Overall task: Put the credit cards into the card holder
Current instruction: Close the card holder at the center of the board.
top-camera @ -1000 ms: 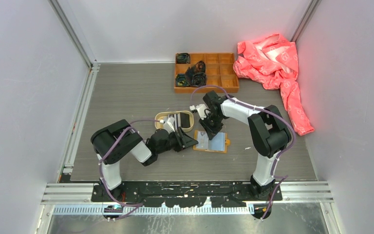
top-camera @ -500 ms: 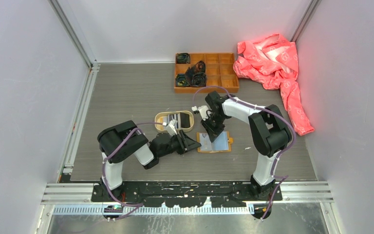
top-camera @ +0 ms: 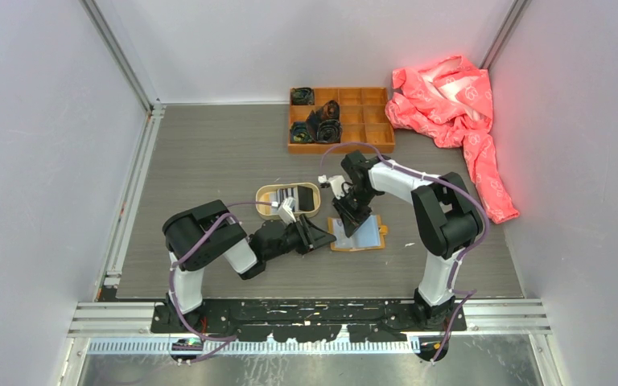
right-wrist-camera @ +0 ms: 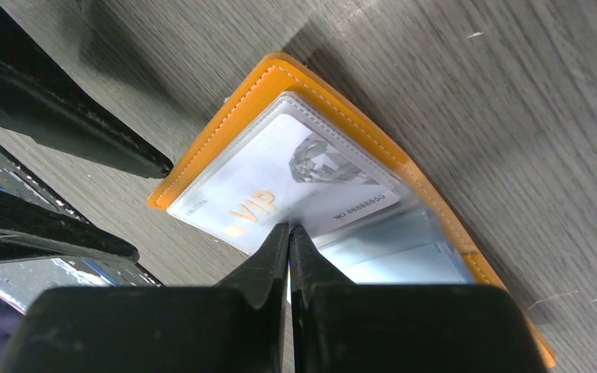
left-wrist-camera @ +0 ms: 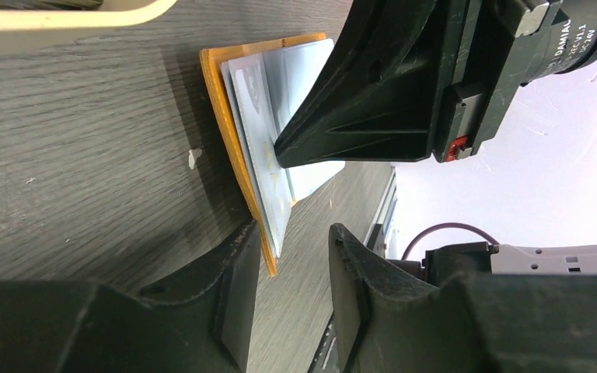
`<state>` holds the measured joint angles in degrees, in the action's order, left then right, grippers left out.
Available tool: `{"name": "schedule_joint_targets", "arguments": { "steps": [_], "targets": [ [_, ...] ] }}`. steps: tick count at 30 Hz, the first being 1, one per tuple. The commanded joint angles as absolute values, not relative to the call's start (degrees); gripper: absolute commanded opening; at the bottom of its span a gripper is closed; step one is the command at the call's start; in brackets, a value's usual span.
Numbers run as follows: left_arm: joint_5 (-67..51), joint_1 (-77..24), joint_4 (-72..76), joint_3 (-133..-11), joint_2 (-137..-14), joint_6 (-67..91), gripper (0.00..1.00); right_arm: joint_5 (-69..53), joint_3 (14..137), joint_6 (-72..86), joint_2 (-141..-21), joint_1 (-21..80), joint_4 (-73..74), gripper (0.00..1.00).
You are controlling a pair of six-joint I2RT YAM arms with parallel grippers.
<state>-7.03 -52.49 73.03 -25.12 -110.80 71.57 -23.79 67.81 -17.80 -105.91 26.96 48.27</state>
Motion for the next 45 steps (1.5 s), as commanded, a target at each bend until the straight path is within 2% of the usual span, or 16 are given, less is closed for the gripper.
{"name": "schedule_joint_targets", "arguments": {
  "steps": [1,7,10,14,16,25,29,37,45],
  "targets": [
    [-5.09,-52.95,76.58,-26.75,-109.23,70.25,0.38,-25.91,68.06,-17.39,-105.15,26.57,48.97,0.08],
    [-4.16,-53.00,75.71,-26.54,-108.77,69.52,0.36,-26.96,67.59,-18.70,-98.31,23.86,48.76,0.09],
    [-3.97,-52.99,75.76,-26.46,-109.37,69.27,0.36,-27.02,66.32,-18.81,-94.19,21.41,47.69,0.12],
    [-3.89,-53.00,75.85,-26.36,-109.59,68.91,0.36,-14.89,65.54,-20.97,-92.79,18.95,46.87,0.33],
    [-3.79,-52.99,75.76,-26.42,-109.68,68.74,0.36,-9.90,65.46,-22.43,-93.96,16.96,47.27,0.40],
    [-4.94,-53.08,75.18,-27.33,-109.22,68.36,0.35,-9.52,65.57,-26.41,-100.38,10.77,51.25,0.52],
    [-5.60,-53.21,74.73,-27.74,-108.90,67.80,0.35,-11.58,66.26,-26.11,-103.07,10.81,51.81,0.51],
    [-6.74,-54.31,74.66,-28.84,-108.87,66.25,0.35,-23.66,68.51,-26.44,-106.15,10.76,56.80,0.47],
    [-7.42,-56.30,74.80,-29.90,-107.20,63.79,0.35,-32.11,69.56,-26.77,-107.15,10.79,59.02,0.36]
  ]
}}
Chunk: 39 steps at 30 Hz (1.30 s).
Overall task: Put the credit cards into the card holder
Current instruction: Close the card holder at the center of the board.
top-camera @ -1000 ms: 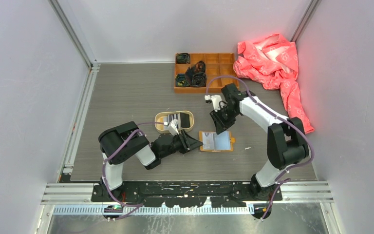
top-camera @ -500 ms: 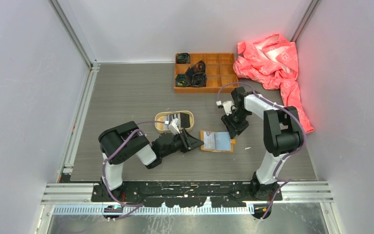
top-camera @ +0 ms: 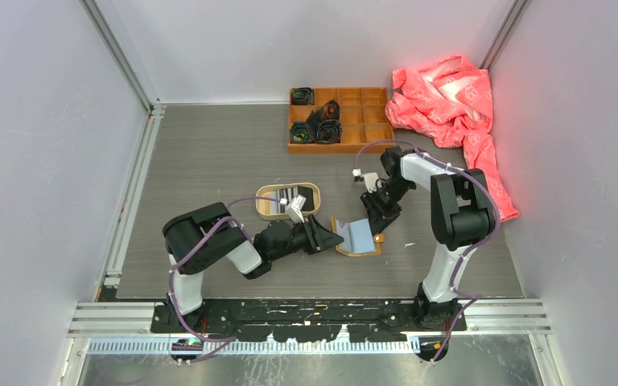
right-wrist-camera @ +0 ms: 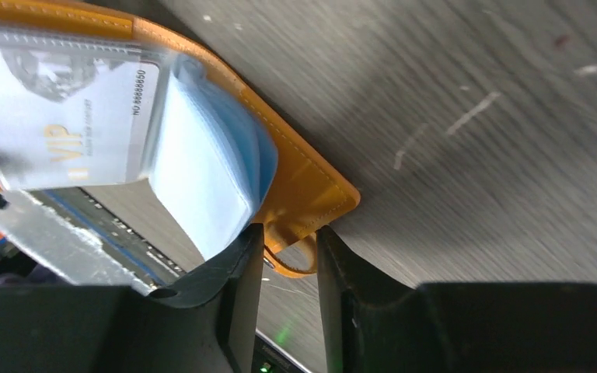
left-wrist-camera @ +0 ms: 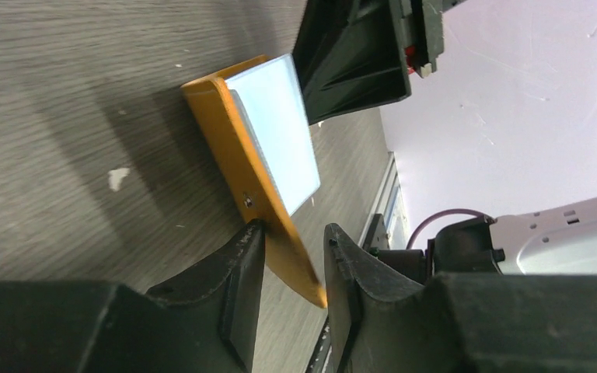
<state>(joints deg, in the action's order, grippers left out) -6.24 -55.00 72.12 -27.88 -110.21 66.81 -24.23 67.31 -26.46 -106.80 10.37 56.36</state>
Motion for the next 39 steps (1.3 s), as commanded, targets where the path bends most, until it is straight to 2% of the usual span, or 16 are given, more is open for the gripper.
{"name": "schedule_joint_targets", "arguments": {
  "steps": [1,6,10,16,23,27,30,31,35,37,39],
  "targets": [
    [-7.51,-56.59,74.70,-30.16,-107.11,63.40,0.35,-32.69,69.67,-26.71,-107.34,10.77,59.09,0.35],
    [-7.54,-57.55,72.59,-31.91,-106.95,62.51,0.35,-35.63,69.94,-26.40,-107.93,10.80,59.70,0.32],
    [-5.59,-57.81,64.31,-33.39,-105.89,62.00,0.36,-37.61,69.91,-27.36,-106.63,10.81,60.25,0.32],
    [-2.32,-58.07,49.79,-35.39,-101.97,58.92,0.37,-35.02,68.30,-28.42,-100.90,10.78,57.10,0.40],
    [-4.07,-58.32,43.18,-39.18,-100.92,55.75,0.40,-29.15,65.45,-29.58,-92.69,10.08,52.40,0.49],
    [-5.20,-58.33,42.27,-41.45,-102.25,55.42,0.40,-31.52,63.54,-33.57,-86.06,9.16,51.07,0.50],
    [-5.23,-58.33,41.25,-42.53,-102.87,55.33,0.39,-35.91,58.84,-42.82,-78.39,8.53,48.06,0.51],
    [-5.16,-58.35,40.69,-42.80,-102.95,55.18,0.38,-37.45,56.31,-47.59,-74.99,8.45,46.61,0.55],
    [-4.19,-58.29,37.56,-43.74,-102.46,54.48,0.36,-39.04,43.42,-62.78,-64.35,8.31,36.62,0.97],
    [-3.81,-58.35,36.15,-44.01,-102.11,54.09,0.35,-37.81,40.55,-70.80,-63.48,8.29,34.75,0.99],
    [-3.56,-58.33,35.26,-44.12,-101.83,53.76,0.31,-37.10,41.76,-81.57,-66.77,8.27,40.58,0.99]
  ]
}}
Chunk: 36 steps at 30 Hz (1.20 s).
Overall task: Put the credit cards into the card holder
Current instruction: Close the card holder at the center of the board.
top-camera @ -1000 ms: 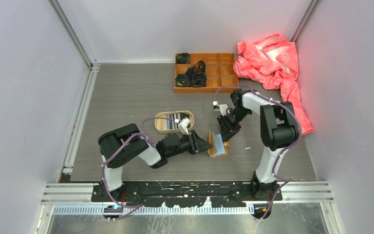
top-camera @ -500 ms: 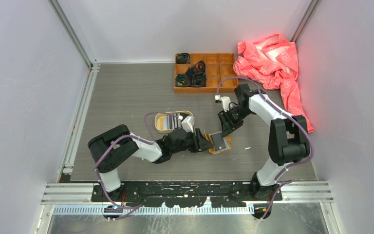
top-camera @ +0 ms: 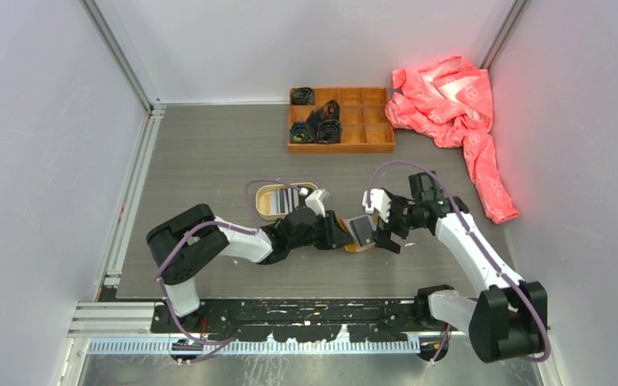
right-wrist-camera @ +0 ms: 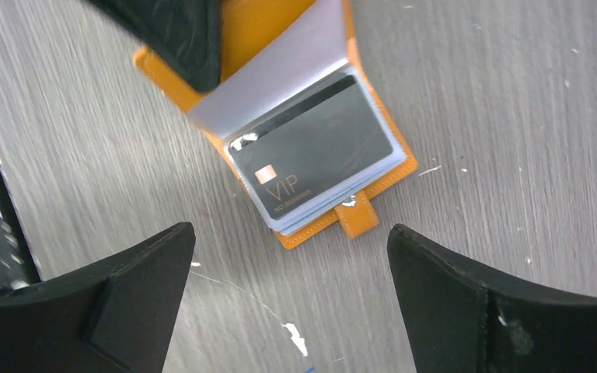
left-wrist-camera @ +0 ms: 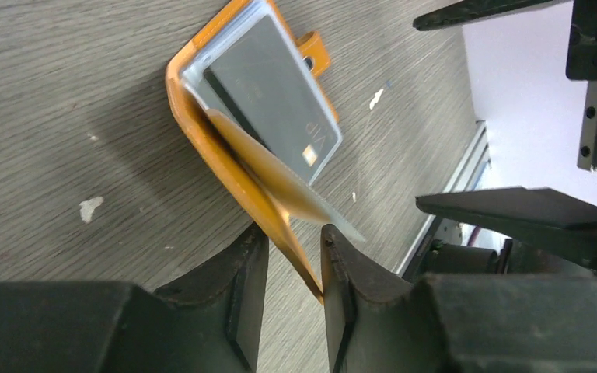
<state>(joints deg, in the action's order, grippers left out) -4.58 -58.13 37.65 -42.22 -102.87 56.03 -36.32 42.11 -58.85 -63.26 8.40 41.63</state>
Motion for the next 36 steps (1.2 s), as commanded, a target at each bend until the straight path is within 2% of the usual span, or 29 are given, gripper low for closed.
{"name": "schedule_joint_targets", "arguments": {
  "steps": [1,3,7,18,26,36],
  "targets": [
    [-3.58,-58.36,35.09,-44.15,-101.75,53.67,0.29,-36.86,43.30,-86.57,-69.02,8.14,44.38,0.99],
    [-3.60,-58.32,34.88,-44.13,-101.59,53.61,0.25,-37.02,46.93,-91.41,-74.27,7.77,48.36,0.99],
    [-3.41,-58.29,34.32,-43.72,-100.81,53.53,0.22,-36.99,54.06,-95.24,-82.27,6.90,53.74,0.89],
    [-3.29,-58.35,32.99,-43.09,-98.72,52.74,0.21,-32.56,63.99,-103.51,-97.03,6.68,61.06,0.68],
    [-3.50,-58.33,33.13,-43.07,-98.36,52.73,0.20,-32.60,62.56,-104.97,-99.14,7.40,61.65,0.66],
    [-3.78,-58.30,33.28,-42.73,-98.18,52.99,0.19,-31.07,61.65,-100.15,-100.29,10.21,58.67,0.51]
  ]
}}
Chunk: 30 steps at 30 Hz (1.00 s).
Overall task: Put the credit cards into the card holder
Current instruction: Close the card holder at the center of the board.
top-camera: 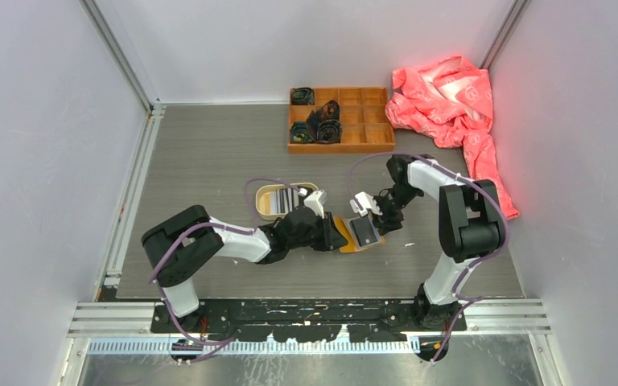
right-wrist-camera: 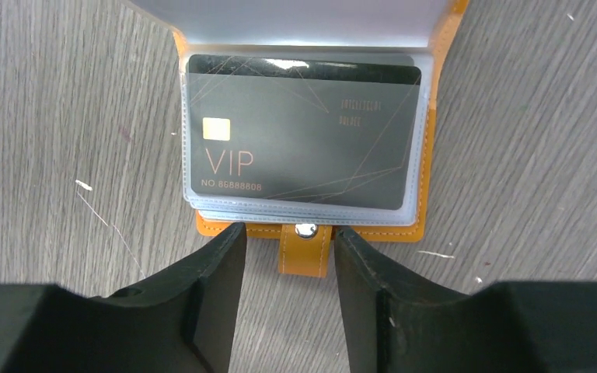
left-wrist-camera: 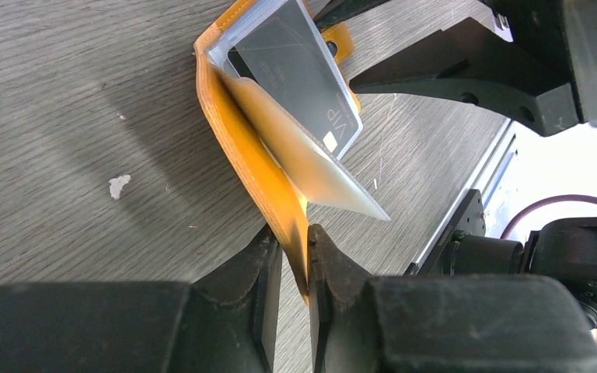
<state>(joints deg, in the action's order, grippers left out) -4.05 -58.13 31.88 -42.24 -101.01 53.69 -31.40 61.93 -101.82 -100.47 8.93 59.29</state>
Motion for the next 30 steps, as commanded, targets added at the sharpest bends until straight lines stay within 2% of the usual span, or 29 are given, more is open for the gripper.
{"name": "schedule_joint_targets", "arguments": {
  "steps": [1,9,13,18,30],
  "targets": [
    [-3.74,-58.32,33.32,-42.57,-97.99,53.00,0.19,-30.99,61.43,-99.93,-100.16,10.53,58.43,0.49],
    [-3.37,-58.35,33.39,-40.89,-96.32,53.34,0.15,-30.77,57.90,-96.76,-96.38,11.19,52.94,0.31],
    [-2.67,-58.40,32.38,-39.47,-94.61,53.35,0.13,-33.53,56.02,-93.24,-92.57,11.15,50.85,0.25],
    [-1.48,-58.89,30.22,-37.88,-92.26,53.26,0.12,-38.01,54.09,-91.17,-89.51,11.07,50.79,0.12],
    [3.26,-60.61,27.85,-31.58,-86.70,55.82,0.11,-42.99,51.33,-85.36,-87.17,11.16,49.36,0.07]
  ]
}}
